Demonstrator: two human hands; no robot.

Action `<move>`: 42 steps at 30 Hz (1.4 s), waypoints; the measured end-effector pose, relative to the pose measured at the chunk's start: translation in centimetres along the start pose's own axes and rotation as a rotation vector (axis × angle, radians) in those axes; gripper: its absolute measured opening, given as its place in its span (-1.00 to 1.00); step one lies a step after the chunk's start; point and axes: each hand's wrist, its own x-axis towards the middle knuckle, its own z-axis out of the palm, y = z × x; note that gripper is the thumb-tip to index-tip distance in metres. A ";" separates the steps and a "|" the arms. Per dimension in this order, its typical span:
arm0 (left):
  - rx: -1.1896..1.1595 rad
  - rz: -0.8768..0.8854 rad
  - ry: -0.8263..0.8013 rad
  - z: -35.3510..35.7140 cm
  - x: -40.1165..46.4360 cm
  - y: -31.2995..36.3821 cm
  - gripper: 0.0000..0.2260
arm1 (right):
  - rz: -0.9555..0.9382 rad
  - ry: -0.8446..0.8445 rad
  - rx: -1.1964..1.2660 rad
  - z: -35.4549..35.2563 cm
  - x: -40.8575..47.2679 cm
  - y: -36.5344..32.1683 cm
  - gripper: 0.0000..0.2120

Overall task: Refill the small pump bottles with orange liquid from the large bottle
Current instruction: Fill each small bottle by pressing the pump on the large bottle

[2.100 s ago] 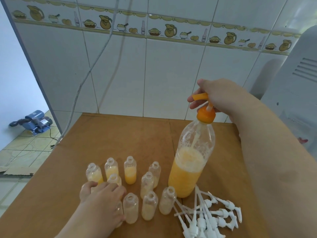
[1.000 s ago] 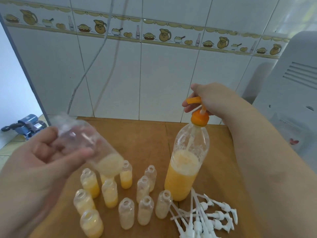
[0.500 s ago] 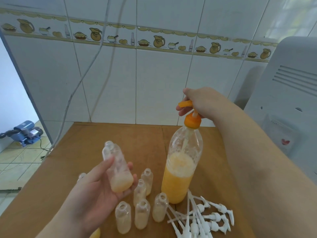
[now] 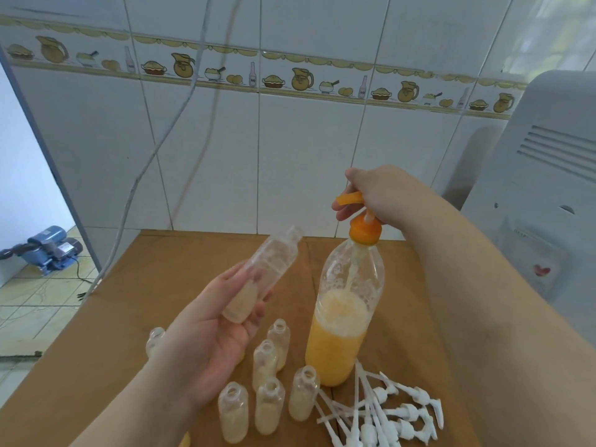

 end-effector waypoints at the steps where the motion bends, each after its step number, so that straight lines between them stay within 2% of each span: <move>1: 0.065 0.045 -0.005 0.0 0.5 0.0 -0.55 | -0.010 -0.005 -0.050 -0.1 -0.2 -0.1 -0.69; 5: 0.222 0.152 -0.040 2.1 1.4 0.7 -0.64 | -0.036 -0.056 -0.243 -0.2 -0.4 -0.1 -0.61; 8: 0.226 0.152 -0.098 3.3 1.8 1.2 -0.65 | -0.030 -0.072 -0.269 -0.2 -0.2 0.1 -0.67; 13: 0.299 0.193 -0.138 3.7 2.6 1.2 -0.65 | 0.041 -0.029 -0.196 -0.1 -0.3 0.0 -0.66; 18: 0.583 0.337 -0.168 4.0 2.9 2.1 -0.67 | 0.021 -0.032 -0.196 -0.1 -0.4 0.1 -0.71; 23: 0.734 0.406 -0.203 3.9 3.1 2.4 -0.69 | 0.026 -0.026 -0.174 0.0 -0.7 0.2 -0.70; 29: 0.800 0.373 -0.197 3.4 3.4 2.1 -0.72 | 0.063 -0.050 -0.197 0.5 -0.1 1.0 -0.64; 33: 0.794 0.400 -0.232 4.0 3.1 2.5 -0.73 | 0.042 -0.078 -0.104 -0.8 -0.4 1.3 -0.65; 38: 0.836 0.426 -0.191 3.8 3.3 2.3 -0.73 | -0.007 -0.039 -0.168 -0.2 0.3 1.4 -0.61; 42: 0.886 0.432 -0.159 3.7 3.3 1.7 -0.73 | 0.004 -0.101 -0.184 0.3 -0.2 2.0 -0.62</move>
